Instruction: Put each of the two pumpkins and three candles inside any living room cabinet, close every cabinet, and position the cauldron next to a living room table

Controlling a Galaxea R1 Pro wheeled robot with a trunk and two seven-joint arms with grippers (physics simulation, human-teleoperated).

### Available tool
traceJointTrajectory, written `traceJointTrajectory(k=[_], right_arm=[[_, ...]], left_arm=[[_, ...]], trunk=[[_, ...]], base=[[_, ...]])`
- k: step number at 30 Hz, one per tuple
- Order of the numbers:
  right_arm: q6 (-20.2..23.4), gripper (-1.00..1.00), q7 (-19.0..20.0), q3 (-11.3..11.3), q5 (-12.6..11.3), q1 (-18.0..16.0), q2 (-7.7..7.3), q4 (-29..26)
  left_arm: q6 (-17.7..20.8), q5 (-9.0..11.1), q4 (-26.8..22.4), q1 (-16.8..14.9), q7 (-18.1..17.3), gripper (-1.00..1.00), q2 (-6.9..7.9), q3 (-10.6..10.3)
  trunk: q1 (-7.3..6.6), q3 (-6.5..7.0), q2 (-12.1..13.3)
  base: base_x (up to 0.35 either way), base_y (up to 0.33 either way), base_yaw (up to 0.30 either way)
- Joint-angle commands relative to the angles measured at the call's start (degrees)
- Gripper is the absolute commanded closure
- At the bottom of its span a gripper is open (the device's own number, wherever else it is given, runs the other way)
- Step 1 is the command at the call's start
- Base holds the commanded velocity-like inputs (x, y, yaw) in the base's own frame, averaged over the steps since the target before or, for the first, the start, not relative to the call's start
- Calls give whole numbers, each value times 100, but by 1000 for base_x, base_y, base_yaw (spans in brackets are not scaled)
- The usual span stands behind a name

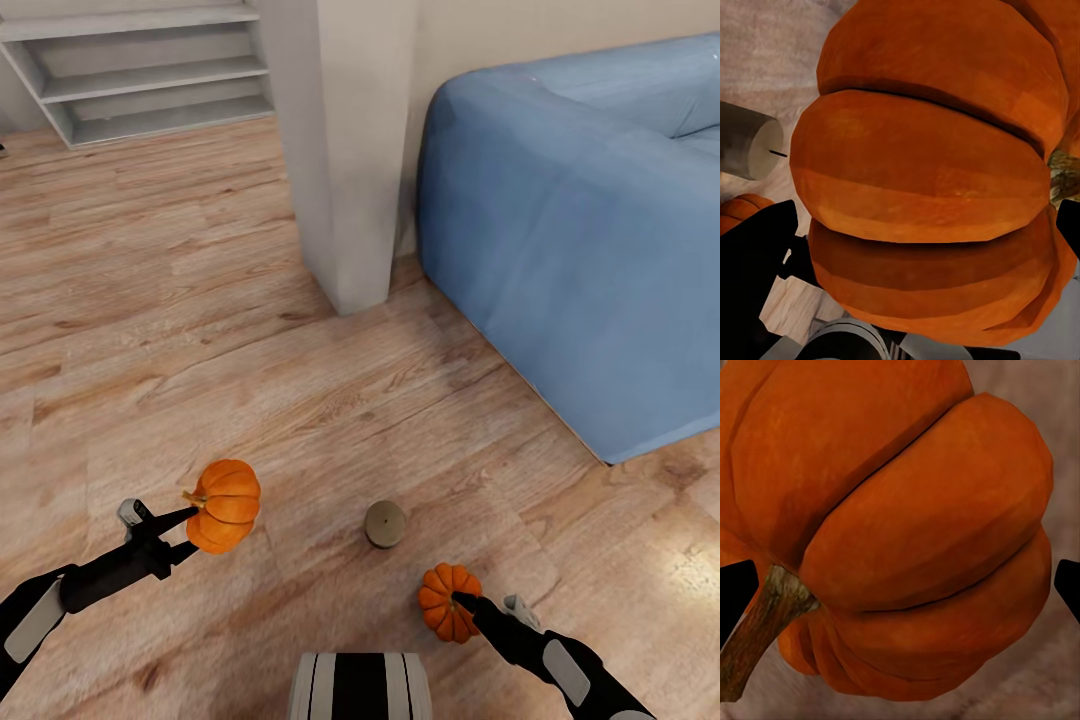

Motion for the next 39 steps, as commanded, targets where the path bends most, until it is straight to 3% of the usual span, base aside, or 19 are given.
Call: traceJointTrajectory(k=[1, 16, 26, 39], right_arm=[[39, 100, 4, -36, 20, 0, 2, 2], [62, 100, 35, -43, 20, 0, -8, 2], [103, 100, -54, -51, 12, 0, -10, 10], [101, 100, -43, -54, 12, 0, -11, 10]], left_arm=[[46, 27, 3, -4, -9, 100, 6, -24], [46, 12, 3, -4, -9, 100, 3, -24], [46, 37, 54, -4, -16, 100, 9, -23], [55, 23, 179, -4, 17, 100, 96, -10]], trunk=[[-1, -4, -1], [-39, 329, 19], [-39, 329, 19], [-73, 617, 36]], base=[[0, 0, 0], [0, 0, 0], [0, 0, 0], [-1, 0, 0]])
